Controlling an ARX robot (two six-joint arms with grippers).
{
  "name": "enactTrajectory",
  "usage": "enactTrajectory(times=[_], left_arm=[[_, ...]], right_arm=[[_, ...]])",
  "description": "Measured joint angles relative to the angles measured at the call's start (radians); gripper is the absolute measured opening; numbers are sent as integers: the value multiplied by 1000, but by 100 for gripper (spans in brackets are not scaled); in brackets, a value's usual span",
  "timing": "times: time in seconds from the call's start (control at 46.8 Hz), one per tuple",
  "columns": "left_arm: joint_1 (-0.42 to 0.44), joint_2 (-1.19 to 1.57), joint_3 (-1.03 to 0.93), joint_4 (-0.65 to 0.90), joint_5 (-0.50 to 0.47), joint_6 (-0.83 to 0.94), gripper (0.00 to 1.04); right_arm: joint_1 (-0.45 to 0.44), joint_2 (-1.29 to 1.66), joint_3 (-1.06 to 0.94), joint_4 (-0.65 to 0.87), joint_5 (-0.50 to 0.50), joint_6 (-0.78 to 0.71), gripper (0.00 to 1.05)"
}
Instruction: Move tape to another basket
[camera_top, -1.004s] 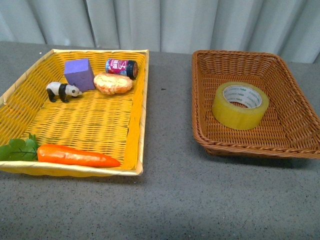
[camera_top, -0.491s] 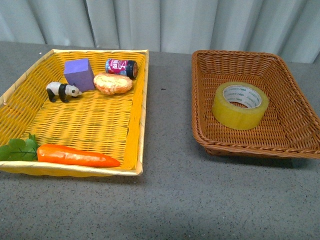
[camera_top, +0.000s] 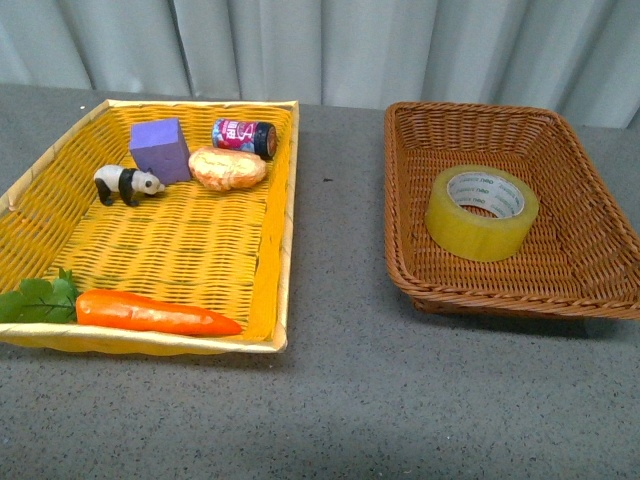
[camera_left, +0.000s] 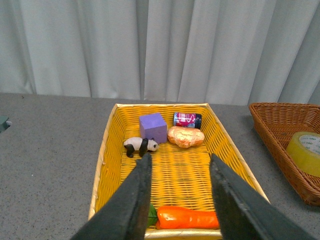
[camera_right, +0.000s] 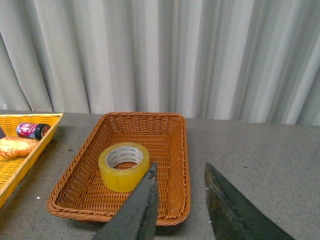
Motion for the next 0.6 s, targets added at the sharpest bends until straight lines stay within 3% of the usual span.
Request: enactTrajectory(times=[0.299,0.342,0.598], left_arm=[[0,0,0,0,0,0,99],[0,0,0,0,0,2,99],[0,0,0,0,0,2,98]], right_arm=[[0,0,0,0,0,0,93],[0,0,0,0,0,1,98],[0,0,0,0,0,1,96]])
